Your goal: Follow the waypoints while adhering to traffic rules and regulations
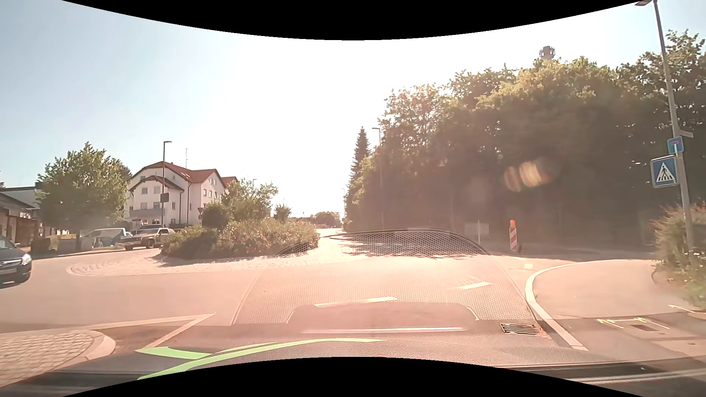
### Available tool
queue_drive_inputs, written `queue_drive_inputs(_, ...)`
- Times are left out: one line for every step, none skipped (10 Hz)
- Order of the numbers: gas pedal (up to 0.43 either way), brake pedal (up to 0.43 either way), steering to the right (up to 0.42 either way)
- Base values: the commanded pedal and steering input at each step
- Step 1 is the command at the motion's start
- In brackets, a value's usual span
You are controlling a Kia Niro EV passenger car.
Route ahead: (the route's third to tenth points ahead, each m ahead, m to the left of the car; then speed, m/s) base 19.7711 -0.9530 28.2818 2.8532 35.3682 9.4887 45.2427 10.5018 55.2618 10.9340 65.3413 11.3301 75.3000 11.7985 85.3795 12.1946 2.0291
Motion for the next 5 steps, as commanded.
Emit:
queue_drive_inputs(0.000, 0.189, 0.067)
queue_drive_inputs(0.000, 0.189, 0.067)
queue_drive_inputs(0.000, 0.189, 0.067)
queue_drive_inputs(0.000, 0.189, 0.067)
queue_drive_inputs(0.000, 0.189, 0.067)
